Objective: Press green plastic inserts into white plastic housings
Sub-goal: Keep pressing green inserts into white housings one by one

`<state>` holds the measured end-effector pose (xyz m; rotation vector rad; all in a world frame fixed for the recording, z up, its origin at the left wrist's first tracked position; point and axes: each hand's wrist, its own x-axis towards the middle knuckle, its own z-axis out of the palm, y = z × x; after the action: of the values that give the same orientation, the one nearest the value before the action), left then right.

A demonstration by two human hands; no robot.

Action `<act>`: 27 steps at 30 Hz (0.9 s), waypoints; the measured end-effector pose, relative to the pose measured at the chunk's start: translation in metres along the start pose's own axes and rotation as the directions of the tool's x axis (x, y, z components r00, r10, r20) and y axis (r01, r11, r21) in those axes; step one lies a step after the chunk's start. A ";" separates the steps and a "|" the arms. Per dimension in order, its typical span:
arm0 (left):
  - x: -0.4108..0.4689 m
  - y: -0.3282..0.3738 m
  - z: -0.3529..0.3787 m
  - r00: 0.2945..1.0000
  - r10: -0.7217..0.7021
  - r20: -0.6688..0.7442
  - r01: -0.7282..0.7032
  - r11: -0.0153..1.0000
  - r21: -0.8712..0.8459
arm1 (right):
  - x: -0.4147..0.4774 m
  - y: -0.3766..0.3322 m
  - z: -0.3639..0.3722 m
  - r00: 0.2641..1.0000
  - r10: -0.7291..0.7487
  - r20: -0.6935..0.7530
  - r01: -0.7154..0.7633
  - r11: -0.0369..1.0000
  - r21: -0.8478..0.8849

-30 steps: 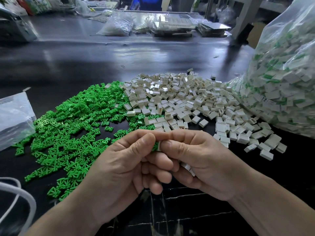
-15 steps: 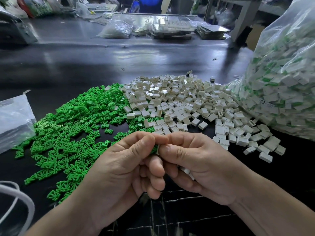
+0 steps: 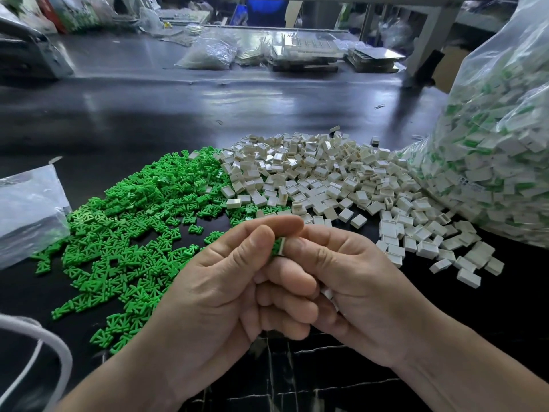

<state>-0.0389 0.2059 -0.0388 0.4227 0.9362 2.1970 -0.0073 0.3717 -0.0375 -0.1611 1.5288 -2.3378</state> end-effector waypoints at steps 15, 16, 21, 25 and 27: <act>0.001 -0.011 -0.005 0.997 0.018 0.075 -0.012 0.997 -0.078 | -0.002 -0.003 -0.002 1.000 0.025 -0.001 -0.025 0.997 -0.073; 0.001 -0.010 -0.006 0.992 0.017 0.128 0.002 0.989 -0.145 | -0.002 -0.003 -0.002 1.000 0.024 0.012 -0.024 0.998 -0.053; 0.002 -0.010 -0.012 0.976 0.005 0.216 0.053 0.964 -0.262 | -0.004 -0.002 -0.004 1.000 0.011 0.007 -0.011 0.999 -0.044; 0.002 -0.013 -0.012 0.985 0.032 0.171 -0.005 0.987 -0.160 | -0.004 -0.003 -0.003 1.000 -0.002 -0.003 0.002 0.998 -0.061; 0.002 -0.013 -0.013 0.989 0.034 0.146 -0.018 0.994 -0.108 | -0.005 -0.003 -0.001 1.000 -0.015 0.000 0.015 0.997 -0.081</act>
<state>-0.0407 0.2078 -0.0571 0.5421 0.7347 2.1940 -0.0039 0.3752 -0.0348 -0.1923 1.6285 -2.2890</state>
